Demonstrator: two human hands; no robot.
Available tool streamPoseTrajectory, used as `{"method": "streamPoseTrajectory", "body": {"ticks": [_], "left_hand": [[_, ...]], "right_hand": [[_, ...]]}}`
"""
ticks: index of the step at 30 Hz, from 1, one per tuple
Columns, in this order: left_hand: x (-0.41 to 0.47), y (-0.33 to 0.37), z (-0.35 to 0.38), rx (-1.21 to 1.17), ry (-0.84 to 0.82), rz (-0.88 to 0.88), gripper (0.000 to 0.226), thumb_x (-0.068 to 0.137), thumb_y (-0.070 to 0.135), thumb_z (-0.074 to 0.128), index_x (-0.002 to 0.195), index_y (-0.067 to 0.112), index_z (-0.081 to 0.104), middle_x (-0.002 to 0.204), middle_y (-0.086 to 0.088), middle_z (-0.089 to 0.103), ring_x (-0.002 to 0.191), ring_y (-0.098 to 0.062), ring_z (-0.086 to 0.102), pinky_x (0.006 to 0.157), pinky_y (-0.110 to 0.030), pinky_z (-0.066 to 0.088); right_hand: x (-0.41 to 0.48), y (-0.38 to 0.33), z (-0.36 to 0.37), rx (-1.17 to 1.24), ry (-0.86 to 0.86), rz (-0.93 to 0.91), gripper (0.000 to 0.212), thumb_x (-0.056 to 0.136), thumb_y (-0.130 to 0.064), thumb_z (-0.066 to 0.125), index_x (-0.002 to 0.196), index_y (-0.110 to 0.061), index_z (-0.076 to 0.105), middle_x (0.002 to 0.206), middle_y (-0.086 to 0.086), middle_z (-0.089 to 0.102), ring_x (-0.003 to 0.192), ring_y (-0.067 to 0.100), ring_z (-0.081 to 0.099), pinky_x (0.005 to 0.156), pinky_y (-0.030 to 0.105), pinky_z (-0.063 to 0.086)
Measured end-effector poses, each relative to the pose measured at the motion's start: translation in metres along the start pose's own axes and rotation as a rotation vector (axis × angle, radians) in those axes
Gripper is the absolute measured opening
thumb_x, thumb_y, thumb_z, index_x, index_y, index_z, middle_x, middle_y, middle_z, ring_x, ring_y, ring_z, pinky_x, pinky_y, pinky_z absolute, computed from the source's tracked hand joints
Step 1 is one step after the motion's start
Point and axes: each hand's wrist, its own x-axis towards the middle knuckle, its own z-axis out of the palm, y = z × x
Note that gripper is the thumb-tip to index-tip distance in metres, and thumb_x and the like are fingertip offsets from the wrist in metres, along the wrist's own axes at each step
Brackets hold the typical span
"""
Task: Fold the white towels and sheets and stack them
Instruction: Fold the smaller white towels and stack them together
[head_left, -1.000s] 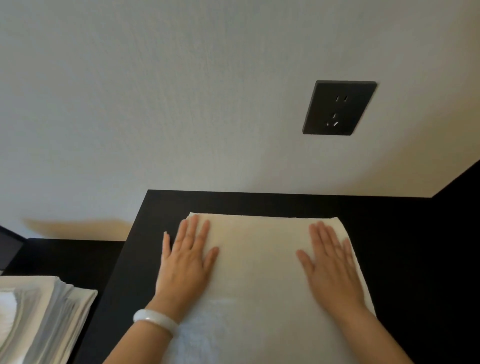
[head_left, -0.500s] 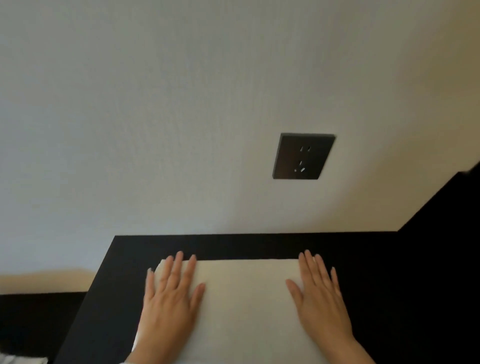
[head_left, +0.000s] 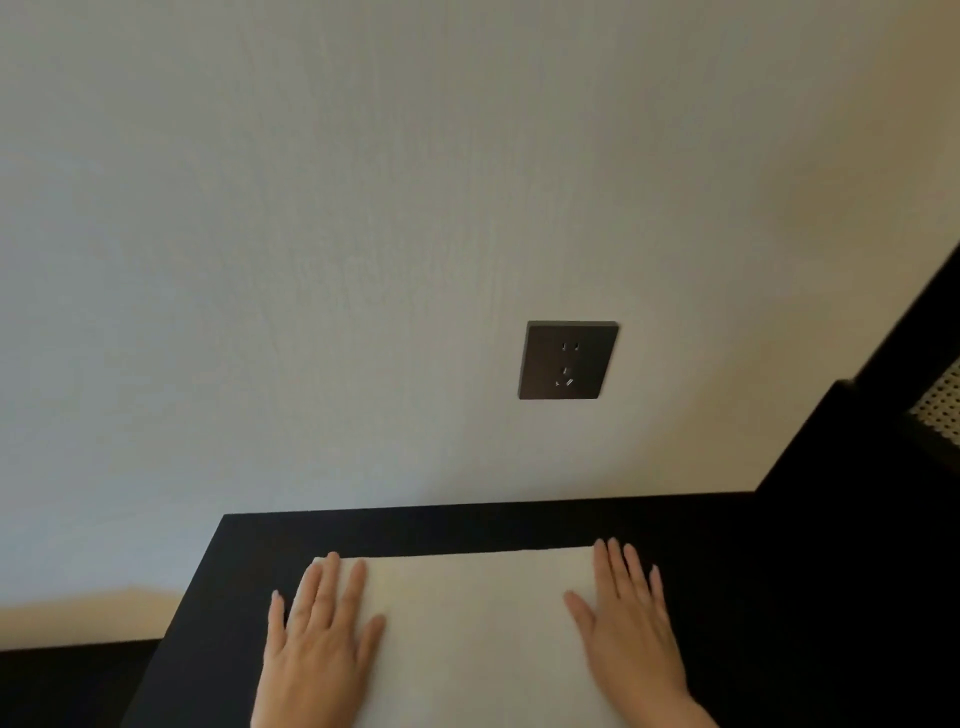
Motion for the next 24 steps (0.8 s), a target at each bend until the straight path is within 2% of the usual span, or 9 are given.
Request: {"method": "streamPoseTrajectory", "body": {"ticks": [2,4,6,8,12,16,19,22,24], "left_hand": [[-0.004,0.013,0.004,0.014,0.005,0.048,0.072,0.101,0.056,0.000,0.144,0.017,0.043,0.159,-0.003,0.031,0.151,-0.011,0.008,0.114,-0.043,0.011],[-0.014,0.023,0.011,0.014,-0.010,0.165,0.061,0.101,0.056,0.001,0.150,0.029,0.025,0.164,0.011,0.001,0.151,-0.008,-0.005,0.113,-0.041,0.009],[-0.023,0.019,0.014,-0.007,-0.126,0.169,0.061,0.100,0.056,0.001,0.143,0.029,0.035,0.160,0.012,0.019,0.150,-0.004,-0.003,0.115,-0.038,0.005],[-0.026,0.004,0.011,0.078,-0.165,0.064,0.079,0.096,0.060,-0.009,0.147,0.025,0.039,0.154,-0.001,0.040,0.148,-0.012,0.019,0.119,-0.034,-0.006],[-0.021,-0.016,0.003,0.190,-0.078,-0.109,0.111,0.060,0.064,-0.049,0.153,0.020,-0.008,0.161,-0.002,-0.010,0.152,-0.025,-0.001,0.119,-0.043,-0.010],[-0.046,0.018,0.001,0.118,-0.231,0.045,0.075,0.100,0.054,0.000,0.139,0.017,0.053,0.147,-0.008,0.041,0.145,-0.021,0.021,0.113,-0.041,0.006],[-0.056,-0.001,-0.004,0.118,-0.240,0.029,0.077,0.098,0.057,-0.003,0.144,0.021,0.047,0.152,-0.002,0.038,0.145,-0.020,0.028,0.114,-0.037,0.004],[-0.056,-0.031,-0.004,0.182,-0.103,-0.092,0.099,0.073,0.065,-0.038,0.156,0.024,-0.002,0.164,-0.002,-0.001,0.152,-0.022,0.003,0.121,-0.037,-0.008],[-0.056,-0.024,-0.008,0.183,-0.089,-0.111,0.101,0.079,0.062,-0.034,0.157,0.014,0.008,0.163,-0.008,0.005,0.151,-0.029,0.011,0.121,-0.043,0.001]], "right_hand": [[-0.005,-0.017,0.004,0.005,0.011,-0.107,0.072,0.100,-0.059,0.011,0.149,-0.021,-0.025,0.159,-0.003,-0.027,0.146,0.017,-0.028,0.119,0.038,-0.022],[-0.019,-0.032,0.015,-0.001,0.007,-0.287,0.071,0.101,-0.057,0.018,0.151,-0.021,-0.019,0.161,-0.005,-0.022,0.147,0.017,-0.025,0.113,0.032,-0.026],[-0.025,-0.026,0.021,-0.041,0.100,-0.324,0.067,0.101,-0.055,0.019,0.157,-0.023,0.000,0.164,-0.006,-0.005,0.151,0.013,-0.007,0.117,0.030,-0.016],[-0.024,-0.010,0.014,0.022,0.085,-0.167,0.066,0.101,-0.057,0.010,0.154,-0.023,-0.011,0.162,-0.008,-0.015,0.149,0.009,-0.016,0.121,0.034,-0.015],[-0.020,-0.002,0.008,-0.020,0.029,0.041,0.070,0.099,-0.060,0.005,0.148,-0.018,-0.021,0.162,0.000,-0.019,0.148,0.016,-0.021,0.122,0.041,-0.012],[-0.050,-0.033,0.032,0.047,-0.042,-0.238,0.070,0.098,-0.061,0.006,0.145,-0.023,-0.030,0.154,-0.011,-0.034,0.140,0.009,-0.038,0.111,0.031,-0.030],[-0.056,-0.015,0.034,0.004,0.001,-0.187,0.068,0.099,-0.059,0.004,0.147,-0.023,-0.028,0.157,-0.011,-0.030,0.142,0.006,-0.033,0.116,0.030,-0.024],[-0.053,0.005,0.018,-0.021,0.035,-0.041,0.069,0.096,-0.060,0.001,0.149,-0.020,-0.021,0.162,-0.003,-0.019,0.145,0.010,-0.024,0.123,0.037,-0.010],[-0.056,-0.002,0.014,-0.027,0.017,-0.027,0.075,0.089,-0.062,-0.014,0.148,-0.015,-0.020,0.162,0.001,-0.019,0.145,0.013,-0.025,0.123,0.039,-0.011]]}}
